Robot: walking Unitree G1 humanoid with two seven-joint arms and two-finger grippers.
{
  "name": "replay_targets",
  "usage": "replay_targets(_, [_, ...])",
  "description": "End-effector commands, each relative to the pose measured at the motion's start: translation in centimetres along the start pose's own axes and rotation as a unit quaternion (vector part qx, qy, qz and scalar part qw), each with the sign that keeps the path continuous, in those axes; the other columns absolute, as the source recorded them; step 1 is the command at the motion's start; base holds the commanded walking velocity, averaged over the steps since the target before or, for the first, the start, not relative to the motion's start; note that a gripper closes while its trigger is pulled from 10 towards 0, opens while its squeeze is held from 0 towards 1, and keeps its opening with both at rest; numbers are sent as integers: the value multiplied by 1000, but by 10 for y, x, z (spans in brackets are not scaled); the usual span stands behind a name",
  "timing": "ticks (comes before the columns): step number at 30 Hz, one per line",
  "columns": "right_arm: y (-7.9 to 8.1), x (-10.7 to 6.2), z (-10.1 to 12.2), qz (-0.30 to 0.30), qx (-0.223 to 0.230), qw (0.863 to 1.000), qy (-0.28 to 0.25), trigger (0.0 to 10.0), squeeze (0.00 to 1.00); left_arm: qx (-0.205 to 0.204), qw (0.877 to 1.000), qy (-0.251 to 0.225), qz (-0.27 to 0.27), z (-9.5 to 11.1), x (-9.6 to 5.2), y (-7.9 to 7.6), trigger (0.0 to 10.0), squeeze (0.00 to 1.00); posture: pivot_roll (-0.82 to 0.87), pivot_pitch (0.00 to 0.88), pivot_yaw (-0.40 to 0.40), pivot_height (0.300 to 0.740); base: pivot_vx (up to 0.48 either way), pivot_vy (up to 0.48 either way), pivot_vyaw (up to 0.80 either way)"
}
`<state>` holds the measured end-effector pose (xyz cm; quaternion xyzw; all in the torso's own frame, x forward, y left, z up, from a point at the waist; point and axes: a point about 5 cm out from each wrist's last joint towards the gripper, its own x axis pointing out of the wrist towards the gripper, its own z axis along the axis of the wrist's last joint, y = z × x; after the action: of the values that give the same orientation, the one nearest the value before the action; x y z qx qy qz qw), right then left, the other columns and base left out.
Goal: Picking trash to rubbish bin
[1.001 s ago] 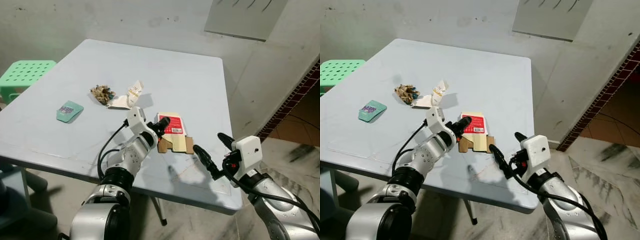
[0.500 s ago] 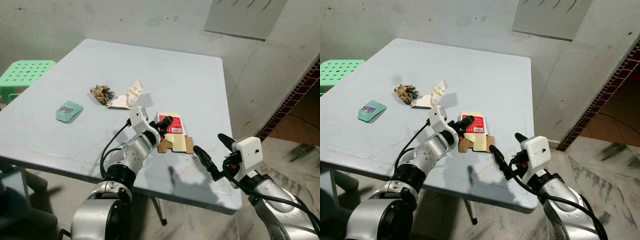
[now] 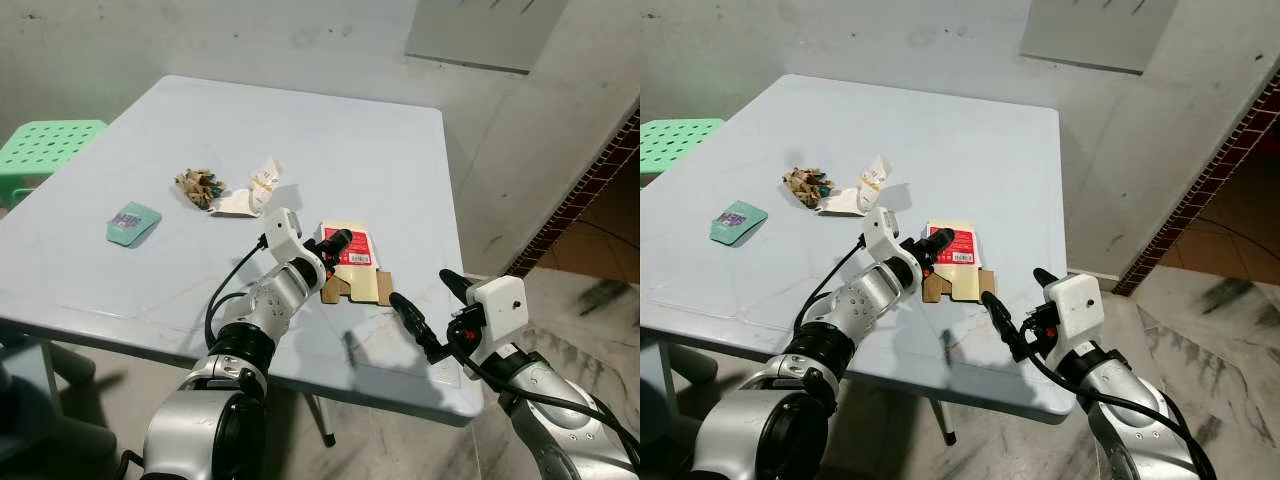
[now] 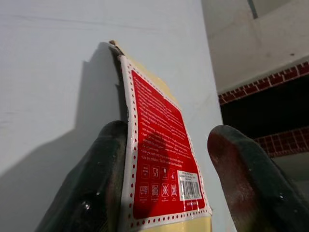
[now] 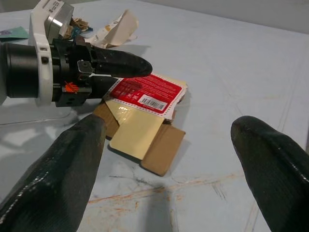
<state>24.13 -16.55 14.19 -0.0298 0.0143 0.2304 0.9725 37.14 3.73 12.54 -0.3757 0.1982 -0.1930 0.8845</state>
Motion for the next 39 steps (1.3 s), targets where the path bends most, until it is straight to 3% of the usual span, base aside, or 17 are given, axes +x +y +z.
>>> replay_targets(1, [-1, -3, 4, -7, -7, 1000, -4, 10000, 0, -23, 996, 43, -68, -36, 14, -54, 3725, 0, -188, 117, -16, 740, 0, 0, 0])
replay_targets(2, [-1, -3, 4, -8, -7, 1000, -4, 10000, 0, -23, 996, 44, -69, -36, 14, -55, 3451, 0, -188, 117, -16, 740, 0, 0, 0])
replay_targets(3, [-2, -4, 4, -10, -8, 1000, -3, 10000, 0, -26, 996, 44, -71, -36, 14, -55, 941, 0, -189, 120, -13, 740, 0, 0, 0])
replay_targets(5, [-1, -4, 4, -10, -8, 1000, -3, 10000, 0, -23, 996, 44, -72, -36, 14, -55, 0, 0, -188, 122, -12, 740, 0, 0, 0])
replay_targets(39, [-1, -2, 3, -11, -8, 1000, -1, 10000, 0, -35, 995, 31, -83, -30, 14, -57, 0, 0, -177, 123, -18, 740, 0, 0, 0])
